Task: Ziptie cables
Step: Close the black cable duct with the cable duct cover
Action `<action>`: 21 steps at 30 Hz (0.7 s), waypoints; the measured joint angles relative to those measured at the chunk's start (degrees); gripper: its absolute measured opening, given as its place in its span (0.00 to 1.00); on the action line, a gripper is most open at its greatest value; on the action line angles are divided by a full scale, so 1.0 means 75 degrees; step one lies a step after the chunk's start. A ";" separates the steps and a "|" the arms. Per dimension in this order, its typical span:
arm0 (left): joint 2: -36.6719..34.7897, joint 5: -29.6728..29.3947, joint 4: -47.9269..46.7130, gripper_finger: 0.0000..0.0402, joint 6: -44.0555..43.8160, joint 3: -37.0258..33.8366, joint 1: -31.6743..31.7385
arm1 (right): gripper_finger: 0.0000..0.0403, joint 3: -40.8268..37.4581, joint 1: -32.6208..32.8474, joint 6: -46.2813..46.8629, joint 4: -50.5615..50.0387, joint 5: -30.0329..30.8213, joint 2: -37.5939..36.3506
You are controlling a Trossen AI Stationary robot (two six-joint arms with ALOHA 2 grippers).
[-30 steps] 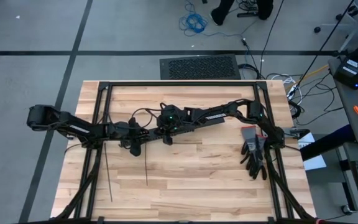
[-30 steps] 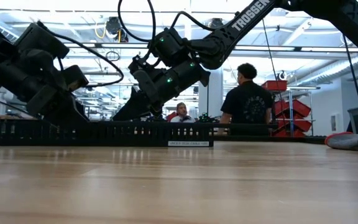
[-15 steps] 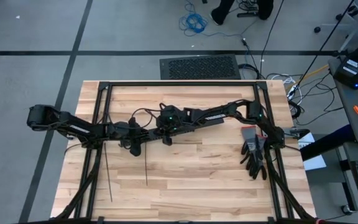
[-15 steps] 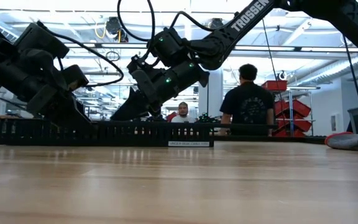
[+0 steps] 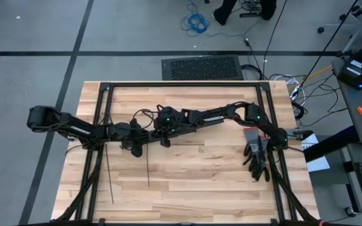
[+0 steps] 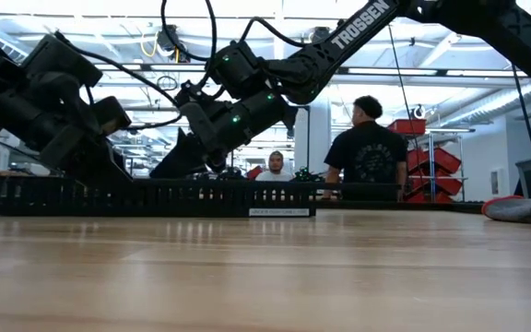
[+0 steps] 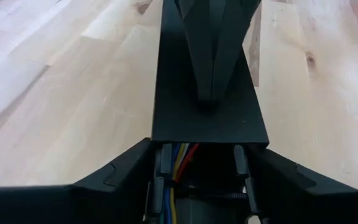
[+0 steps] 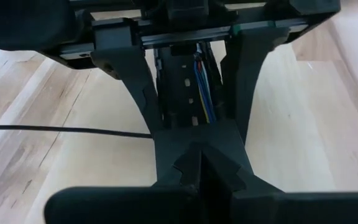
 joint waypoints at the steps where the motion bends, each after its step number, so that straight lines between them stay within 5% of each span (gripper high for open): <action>1: 0.0000 0.0042 -0.0015 0.57 -0.0096 0.0000 0.0001 | 0.00 0.0002 0.0000 -0.0005 -0.0003 -0.0002 0.0001; 9: -0.0005 0.0603 -0.0329 0.70 -0.0452 0.0017 0.0039 | 0.00 0.0008 0.0023 -0.0014 -0.0025 -0.0020 0.0010; 21: -0.0388 0.0787 -0.1589 0.71 -0.0536 0.0484 0.0036 | 0.00 0.0011 0.0023 -0.0043 -0.0187 -0.0005 0.0004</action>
